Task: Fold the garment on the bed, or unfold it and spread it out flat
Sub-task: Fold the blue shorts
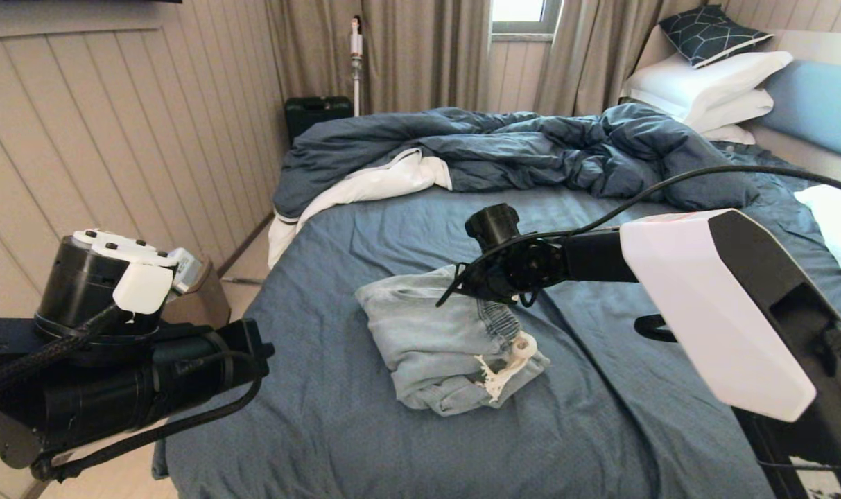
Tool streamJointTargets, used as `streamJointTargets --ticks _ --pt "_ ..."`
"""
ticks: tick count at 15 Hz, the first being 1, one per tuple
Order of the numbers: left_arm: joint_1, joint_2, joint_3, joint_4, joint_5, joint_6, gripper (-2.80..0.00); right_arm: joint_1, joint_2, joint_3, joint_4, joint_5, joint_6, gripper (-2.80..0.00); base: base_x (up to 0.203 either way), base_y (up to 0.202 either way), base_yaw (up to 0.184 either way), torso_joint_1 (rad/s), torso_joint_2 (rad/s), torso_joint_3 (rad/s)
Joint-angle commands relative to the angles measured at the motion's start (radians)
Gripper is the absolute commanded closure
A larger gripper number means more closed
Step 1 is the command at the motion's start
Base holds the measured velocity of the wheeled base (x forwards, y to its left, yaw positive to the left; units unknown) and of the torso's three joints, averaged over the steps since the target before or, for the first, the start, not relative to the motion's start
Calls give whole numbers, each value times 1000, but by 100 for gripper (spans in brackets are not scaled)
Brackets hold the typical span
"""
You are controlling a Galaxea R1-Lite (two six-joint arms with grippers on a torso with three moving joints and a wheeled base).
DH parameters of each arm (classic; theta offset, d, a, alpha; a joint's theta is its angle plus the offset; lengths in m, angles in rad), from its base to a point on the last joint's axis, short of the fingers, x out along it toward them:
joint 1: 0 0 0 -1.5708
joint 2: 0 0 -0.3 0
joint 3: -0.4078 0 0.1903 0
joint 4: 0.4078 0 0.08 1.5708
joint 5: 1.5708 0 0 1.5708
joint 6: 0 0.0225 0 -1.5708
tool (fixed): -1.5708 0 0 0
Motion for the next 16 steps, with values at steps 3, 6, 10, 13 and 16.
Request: streamJointTargets --ticks 3,6,10,13,16 --pt "-1 -6 19 -25 2 -4 0 -9 28 -2 1 -3 0 0 0 0 0 0 0 0" --pt "-1 -21 44 -29 2 -4 0 -28 45 0 3 -3 -7 0 0 0 0 0 0 0" --pt "-1 -52 58 -27 4 -4 0 -35 20 6 6 -2 -6 0 0 0 0 0 0 0" --pt "-1 -111 57 -23 9 4 0 -16 -79 10 7 -1 5 0 0 0 0 0 0 0" --pt "2 -203 50 10 14 38 0 15 -202 12 11 -3 8 0 0 0 0 0 0 0"
